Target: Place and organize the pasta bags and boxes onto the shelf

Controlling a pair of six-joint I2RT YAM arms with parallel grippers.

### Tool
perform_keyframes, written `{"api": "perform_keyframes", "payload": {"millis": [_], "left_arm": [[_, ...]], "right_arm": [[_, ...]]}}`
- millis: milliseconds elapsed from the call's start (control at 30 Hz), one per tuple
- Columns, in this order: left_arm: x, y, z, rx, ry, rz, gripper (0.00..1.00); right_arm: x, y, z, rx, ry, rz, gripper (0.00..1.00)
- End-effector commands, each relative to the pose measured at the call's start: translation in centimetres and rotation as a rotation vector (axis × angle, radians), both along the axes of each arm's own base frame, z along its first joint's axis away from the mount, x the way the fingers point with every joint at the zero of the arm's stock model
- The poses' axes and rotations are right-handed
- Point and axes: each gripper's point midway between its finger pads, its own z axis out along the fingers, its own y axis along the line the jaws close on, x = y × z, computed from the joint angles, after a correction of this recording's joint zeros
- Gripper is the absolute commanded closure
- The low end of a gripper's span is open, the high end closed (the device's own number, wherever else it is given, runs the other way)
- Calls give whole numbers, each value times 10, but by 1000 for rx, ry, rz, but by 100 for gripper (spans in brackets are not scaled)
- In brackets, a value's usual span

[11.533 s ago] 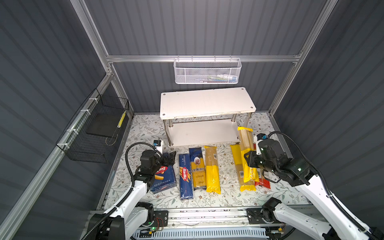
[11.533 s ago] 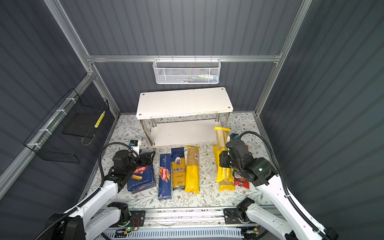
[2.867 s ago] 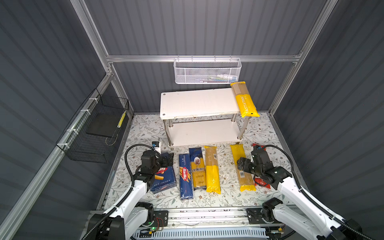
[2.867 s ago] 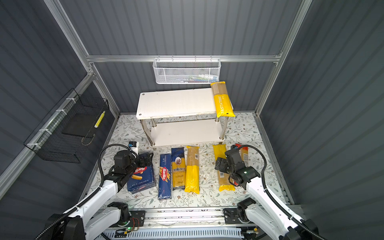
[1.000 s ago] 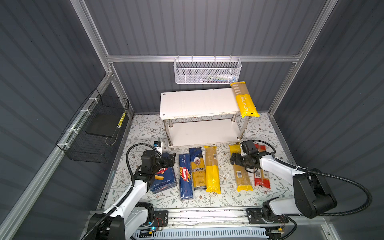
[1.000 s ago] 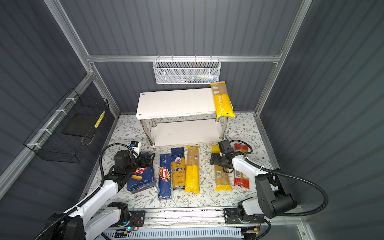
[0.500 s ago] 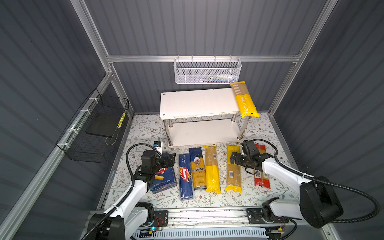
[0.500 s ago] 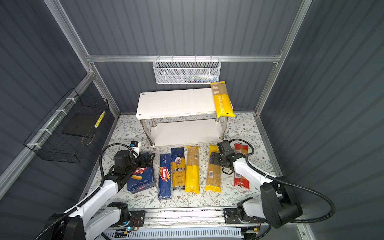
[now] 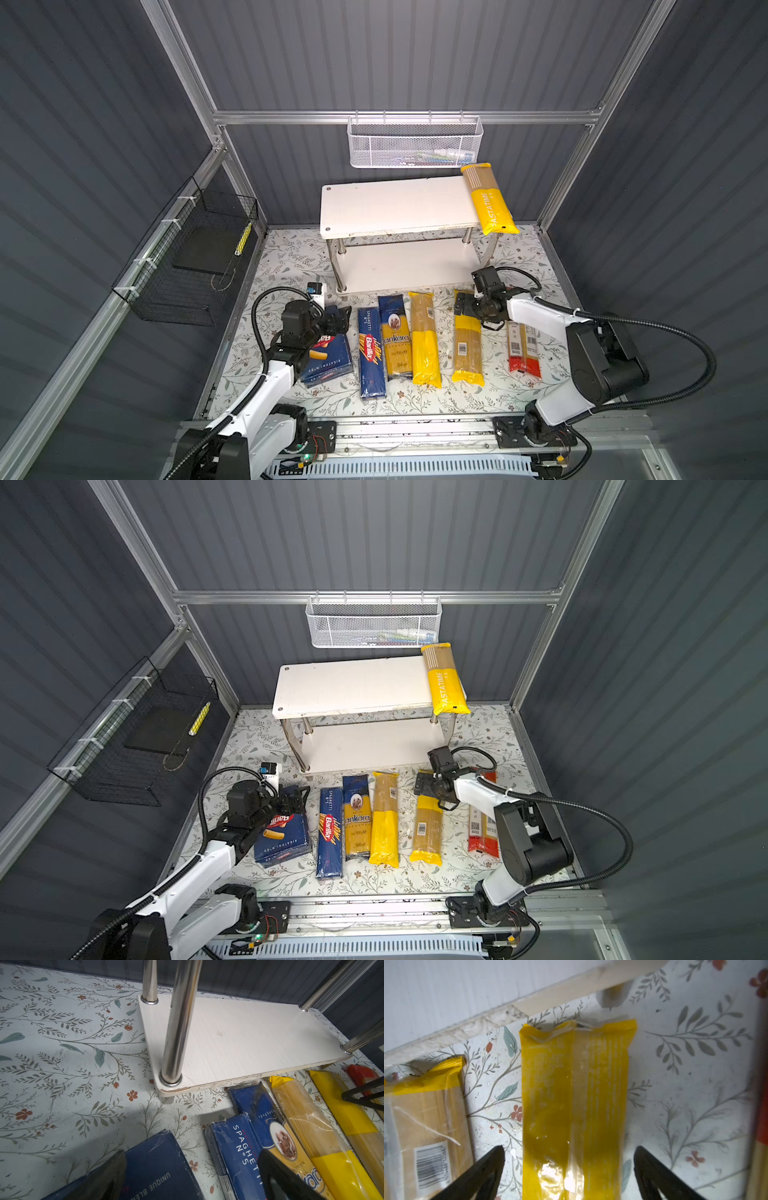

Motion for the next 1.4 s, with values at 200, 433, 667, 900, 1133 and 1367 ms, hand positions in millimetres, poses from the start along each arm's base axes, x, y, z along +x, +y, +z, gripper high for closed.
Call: {"api": "perform_keyframes", "payload": {"millis": [200,433,667,900,1133,1367], "left_arm": [[0,-4,6,-3,-17,-30,0],[-2,-4,7,-5,-23,-27,1],[-2,-4,7,-5,-23,-27,0],[-2,-4,7,-5,-25,-28,1],[-2,-3,7,-4,-27,-25,1],[-2,-3,7,-4,-25,-25,1]], "right_arm": [[0,37,-10,-17,20,86,3],[-13,49,-15,-101,31,177,4],[-34,40,6,-100,-4,189,4],[-75,21,20,-119,-1,164,3],[-109,22,9,-110,7,154,1],[-113,17,-4,-163,28,154,1]]}}
